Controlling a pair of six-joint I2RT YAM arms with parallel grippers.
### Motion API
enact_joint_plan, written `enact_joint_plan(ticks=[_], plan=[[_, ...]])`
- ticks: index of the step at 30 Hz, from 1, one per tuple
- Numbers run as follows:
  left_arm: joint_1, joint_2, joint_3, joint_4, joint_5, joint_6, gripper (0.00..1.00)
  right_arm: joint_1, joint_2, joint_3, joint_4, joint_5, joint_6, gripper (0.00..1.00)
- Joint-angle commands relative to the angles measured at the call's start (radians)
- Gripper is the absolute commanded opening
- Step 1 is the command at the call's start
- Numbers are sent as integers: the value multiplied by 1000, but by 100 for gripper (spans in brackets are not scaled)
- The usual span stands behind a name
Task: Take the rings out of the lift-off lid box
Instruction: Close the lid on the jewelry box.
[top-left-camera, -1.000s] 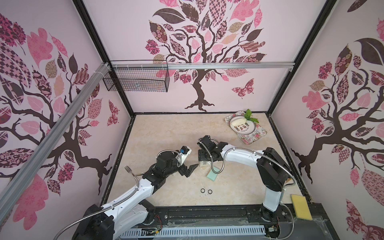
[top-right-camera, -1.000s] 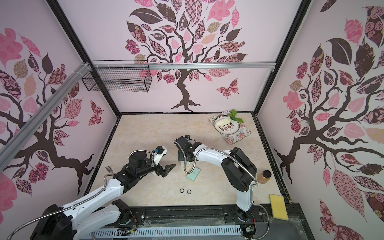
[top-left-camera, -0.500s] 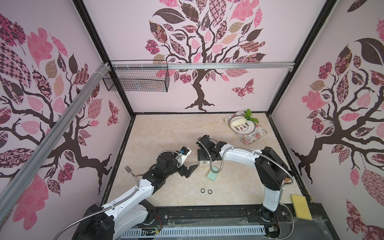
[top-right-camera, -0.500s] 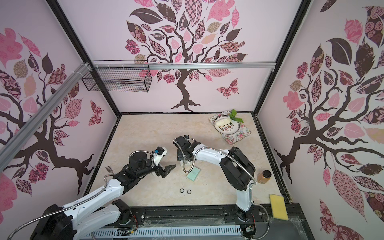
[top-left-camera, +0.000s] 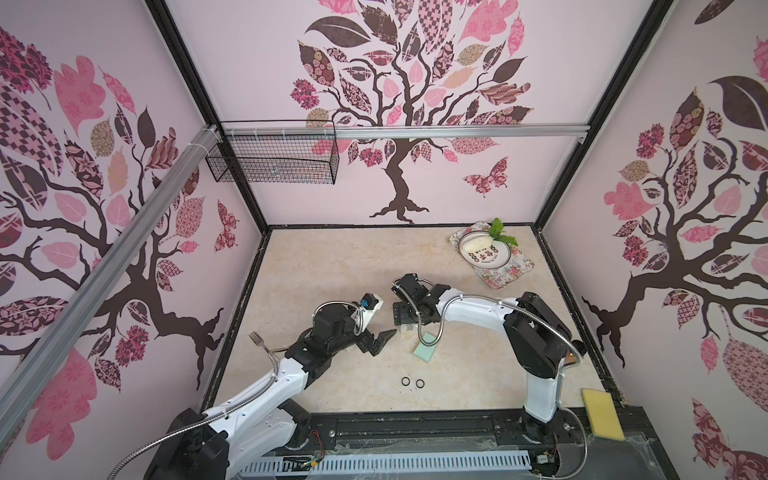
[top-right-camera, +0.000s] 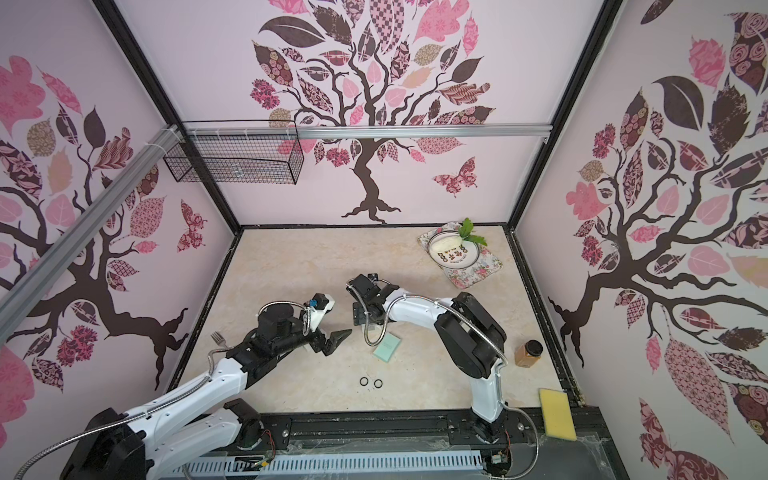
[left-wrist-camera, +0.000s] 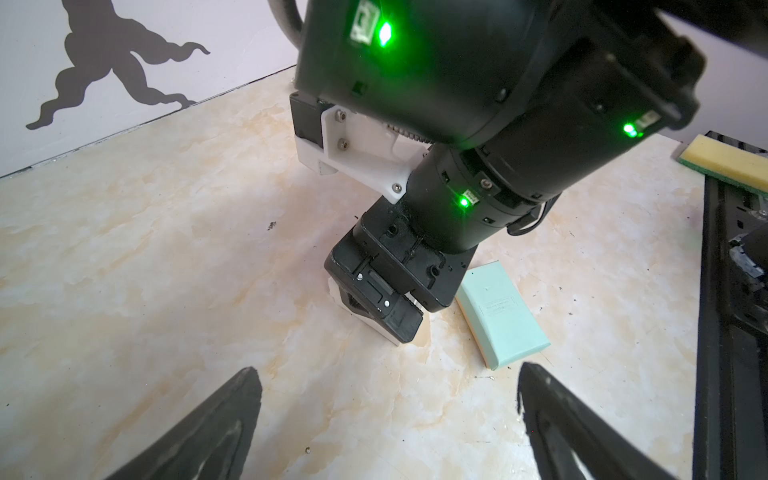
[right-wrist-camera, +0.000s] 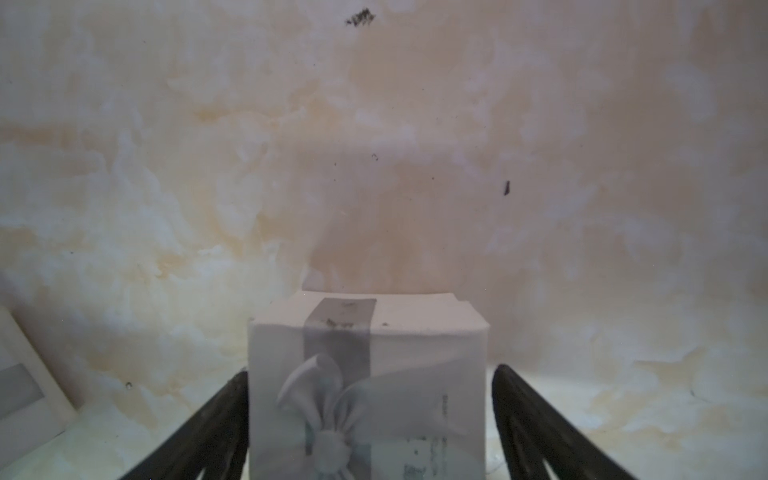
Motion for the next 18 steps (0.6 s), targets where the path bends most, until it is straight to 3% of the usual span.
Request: enact_joint_plan(ticks=[1, 8, 12, 18], plan=[[1, -9, -22, -1, -11, 19, 98, 5, -35, 3, -12, 10, -24, 98], [2, 11, 1, -18, -49, 6, 98, -53, -271, -104, 82, -109, -133, 100], [-4, 100, 94, -94, -179, -26, 98, -160, -419, -278, 216, -246, -221, 100], [-47, 272, 243, -171, -356, -36, 98, -223, -422, -342, 233, -294, -321, 100]])
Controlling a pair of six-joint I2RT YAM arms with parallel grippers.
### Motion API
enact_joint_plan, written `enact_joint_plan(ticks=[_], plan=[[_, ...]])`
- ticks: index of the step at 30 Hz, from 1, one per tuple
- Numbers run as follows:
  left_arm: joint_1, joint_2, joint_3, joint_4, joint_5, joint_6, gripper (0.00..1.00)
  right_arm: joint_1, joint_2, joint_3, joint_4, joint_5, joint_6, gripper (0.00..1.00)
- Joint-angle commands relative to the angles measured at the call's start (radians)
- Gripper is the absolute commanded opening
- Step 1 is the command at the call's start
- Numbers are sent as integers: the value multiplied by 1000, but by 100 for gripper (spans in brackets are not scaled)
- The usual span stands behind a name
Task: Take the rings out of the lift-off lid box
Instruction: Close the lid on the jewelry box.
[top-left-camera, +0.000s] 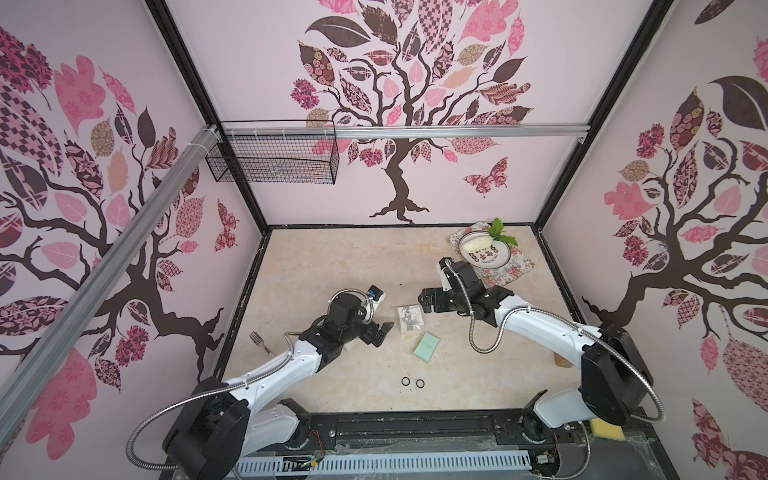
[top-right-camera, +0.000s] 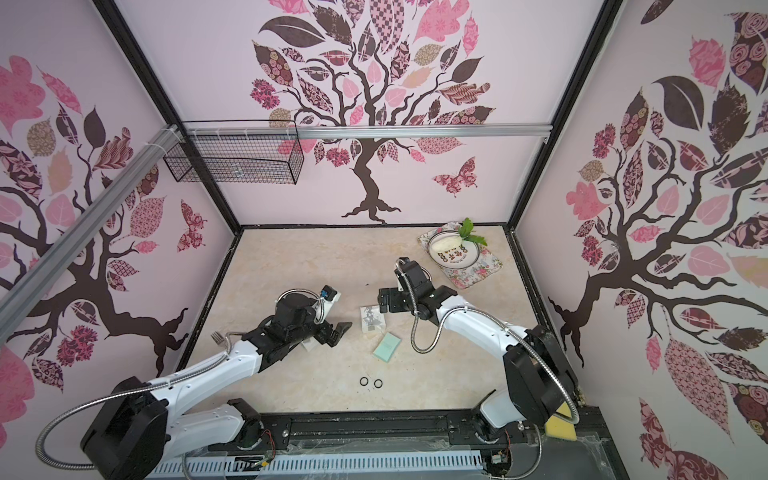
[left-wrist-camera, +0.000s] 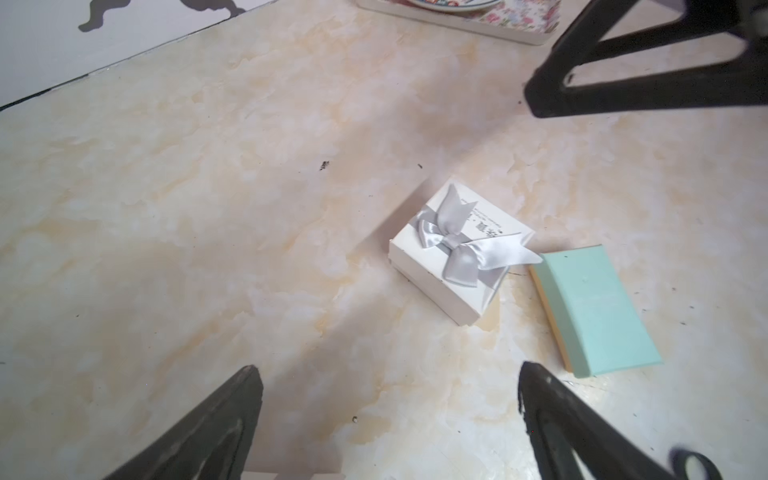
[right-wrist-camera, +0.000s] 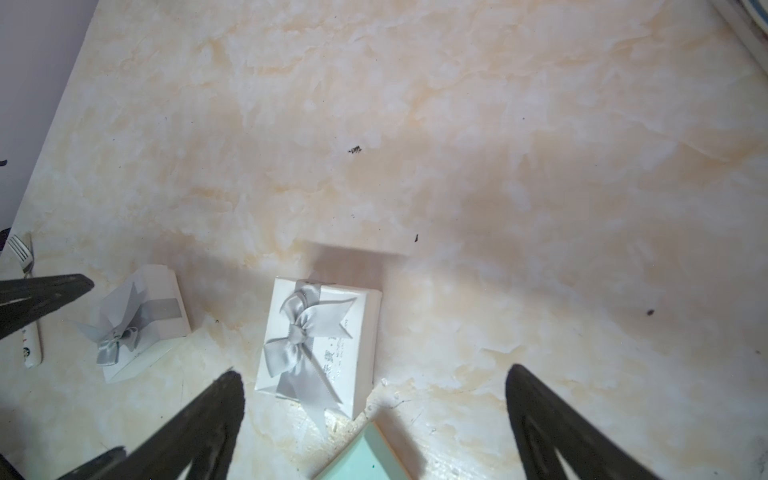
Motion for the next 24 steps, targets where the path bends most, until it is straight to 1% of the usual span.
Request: enact_joint_plan(ticks=[1, 8, 15, 24], plan=[[-22, 71, 104, -49, -128, -12, 98, 2, 26, -14, 28, -56, -76, 100], [-43, 193, 199, -49, -137, -40, 98, -6, 113, -17, 75, -69, -73, 100], [-44, 291, 243, -24, -120, -30, 98, -6, 153, -10, 76, -16, -74, 100], [-44, 369, 261, 11, -106, -36, 98, -7, 201, -7, 62, 12, -78, 100]])
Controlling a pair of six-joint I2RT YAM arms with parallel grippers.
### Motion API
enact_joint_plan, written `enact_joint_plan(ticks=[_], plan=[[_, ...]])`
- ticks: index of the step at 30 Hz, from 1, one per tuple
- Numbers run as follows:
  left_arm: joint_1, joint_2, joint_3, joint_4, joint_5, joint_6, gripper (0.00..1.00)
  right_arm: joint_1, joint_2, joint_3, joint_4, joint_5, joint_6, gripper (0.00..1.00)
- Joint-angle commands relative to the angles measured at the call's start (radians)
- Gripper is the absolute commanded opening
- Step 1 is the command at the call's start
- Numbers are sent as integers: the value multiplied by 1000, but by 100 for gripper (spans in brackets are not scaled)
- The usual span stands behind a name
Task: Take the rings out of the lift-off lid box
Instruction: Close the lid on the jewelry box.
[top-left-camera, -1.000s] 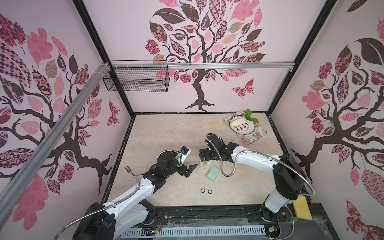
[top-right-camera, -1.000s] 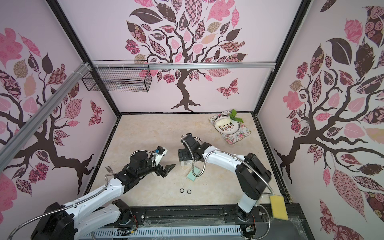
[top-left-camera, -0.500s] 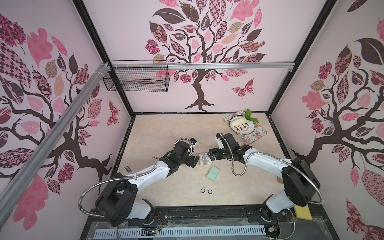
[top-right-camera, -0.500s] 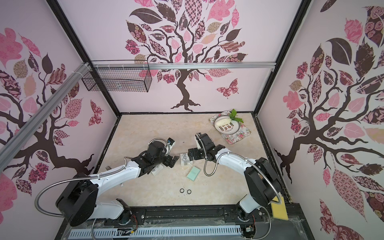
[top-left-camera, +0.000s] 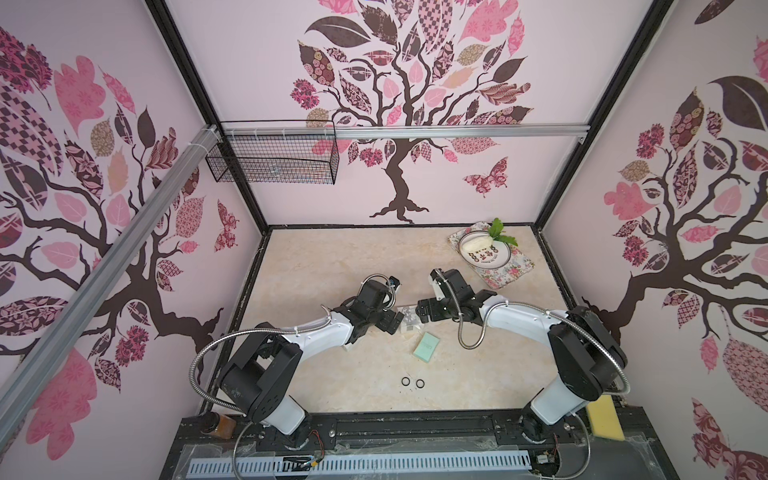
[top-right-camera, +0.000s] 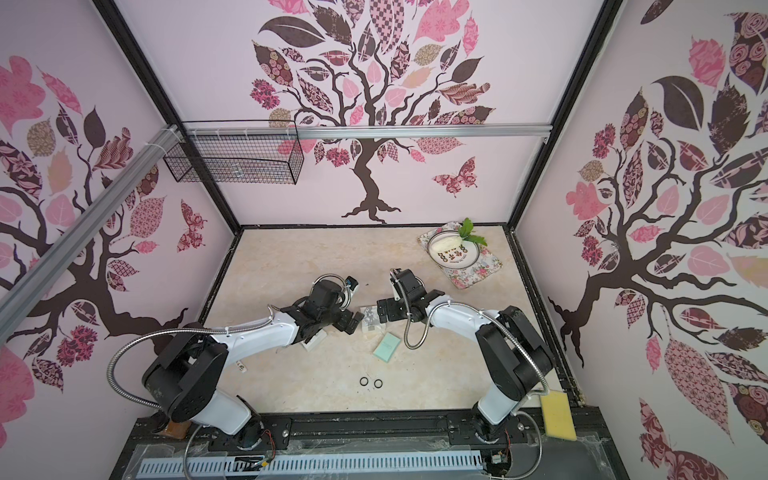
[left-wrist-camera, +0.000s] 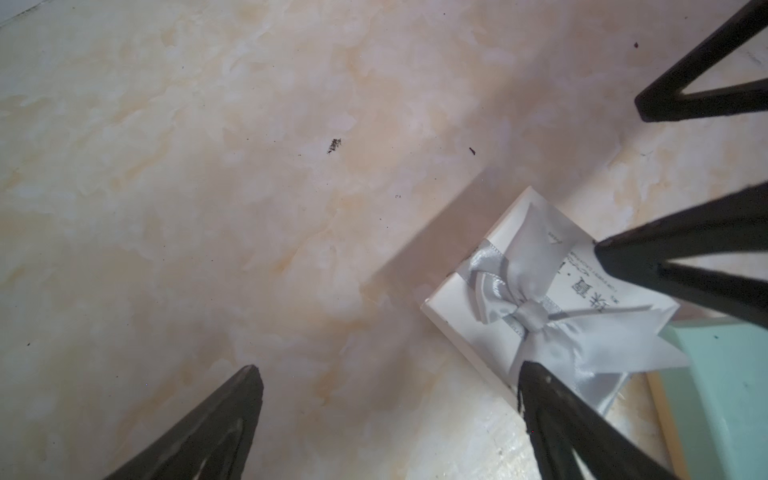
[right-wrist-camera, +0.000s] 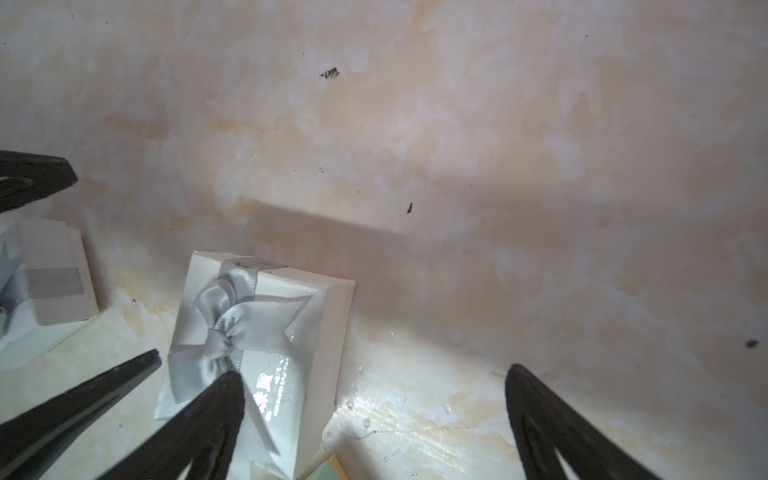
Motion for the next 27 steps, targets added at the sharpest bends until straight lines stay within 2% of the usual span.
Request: enact_joint_plan(ticks=[1, 10, 20, 23, 27], plan=[[-3, 24, 46, 38, 9, -4, 98, -4, 46, 27, -21, 28, -12, 100], [-2, 80, 18, 67, 11, -23, 98, -4, 80, 18, -30, 36, -4, 100], [-3, 62, -29, 72, -1, -33, 98, -4, 22, 41, -61, 46, -23, 100], [-3, 7, -41, 64, -9, -36, 98, -4, -14, 66, -86, 44, -35, 100], [-1, -148, -70, 42, -9, -39, 98, 4, -65, 91, -120, 26, -45, 100]])
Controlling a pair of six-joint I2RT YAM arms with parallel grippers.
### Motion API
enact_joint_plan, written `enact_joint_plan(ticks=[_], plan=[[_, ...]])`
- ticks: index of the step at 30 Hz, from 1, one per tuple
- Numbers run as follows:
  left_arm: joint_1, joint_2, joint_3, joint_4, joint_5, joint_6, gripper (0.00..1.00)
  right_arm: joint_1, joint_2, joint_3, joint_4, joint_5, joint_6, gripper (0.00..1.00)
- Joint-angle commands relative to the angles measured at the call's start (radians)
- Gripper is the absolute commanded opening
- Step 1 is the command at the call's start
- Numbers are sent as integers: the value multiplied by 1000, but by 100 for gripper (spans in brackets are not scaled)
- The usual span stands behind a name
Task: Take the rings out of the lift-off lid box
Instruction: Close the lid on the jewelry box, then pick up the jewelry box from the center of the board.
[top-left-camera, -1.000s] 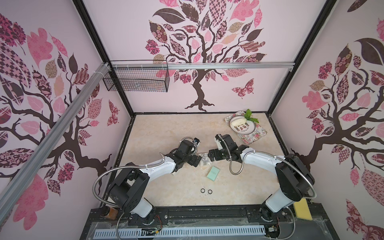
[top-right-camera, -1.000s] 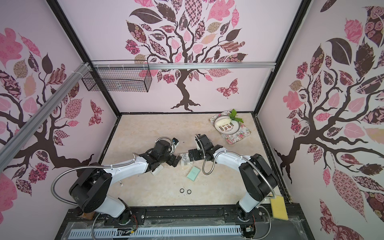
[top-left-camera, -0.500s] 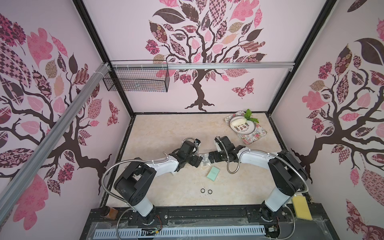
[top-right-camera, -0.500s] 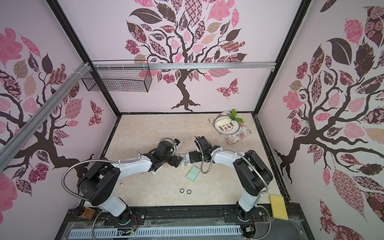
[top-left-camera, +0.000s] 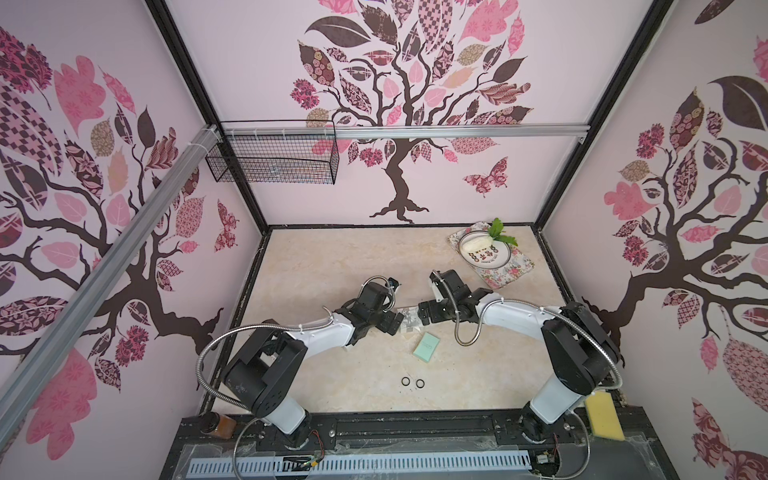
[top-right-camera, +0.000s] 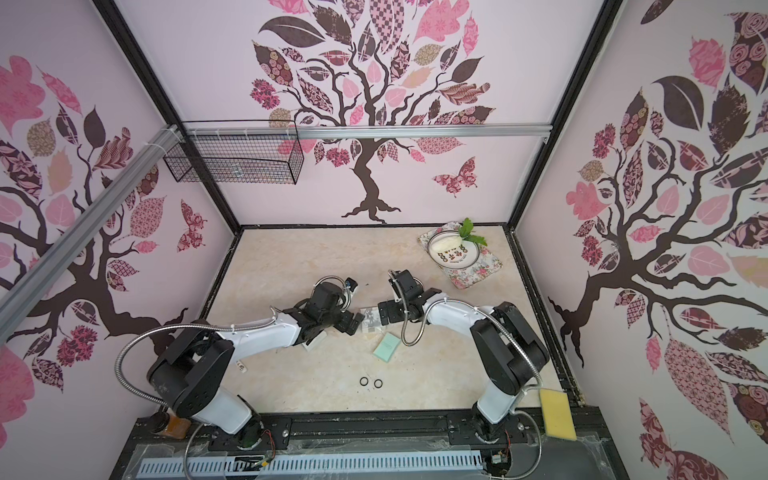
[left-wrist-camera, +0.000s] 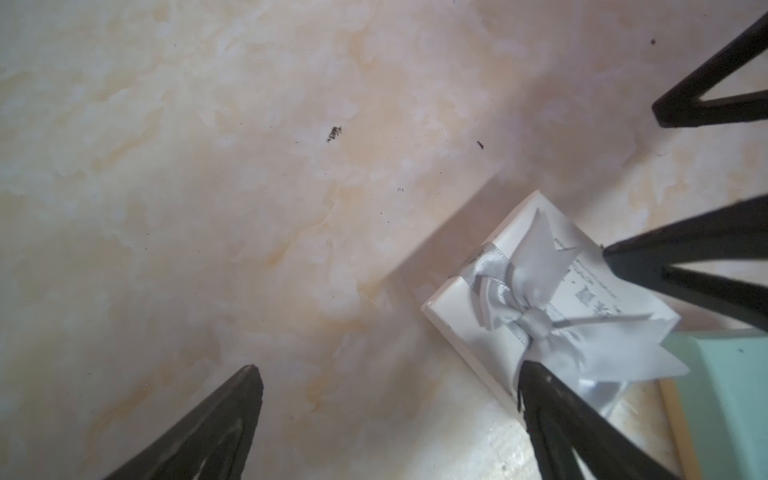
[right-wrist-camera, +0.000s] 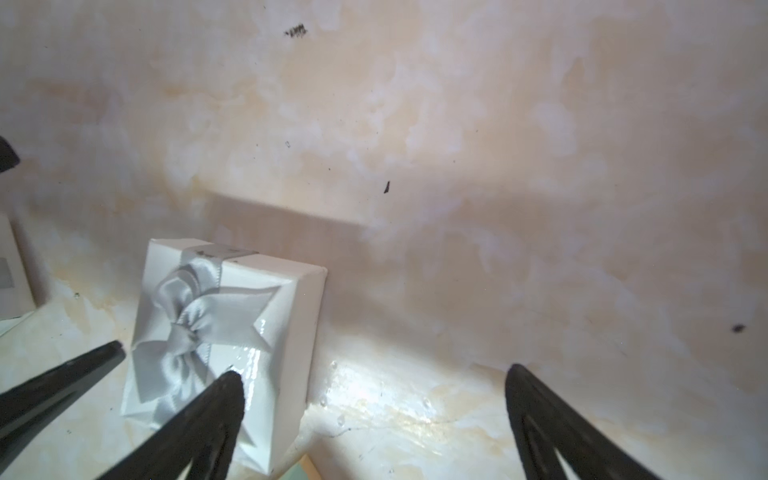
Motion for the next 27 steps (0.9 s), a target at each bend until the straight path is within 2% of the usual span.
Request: enact_joint_plan(ticks=[1, 7, 13, 16, 27], plan=[[1, -162, -41, -5, -2, -6, 98, 12, -88, 59, -53, 3, -20, 100], [5, -423, -161, -69, 7, -18, 98, 111, -46, 128, -96, 50, -10, 100], [1, -595, -317, 29, 127, -21, 98, 152, 90, 215, -126, 92, 48, 100], [1, -619, -351, 43, 163, -9, 98, 155, 141, 236, -137, 109, 65, 100], [-2, -600, -389, 72, 178, 25, 98, 187, 239, 241, -112, 114, 109, 99]])
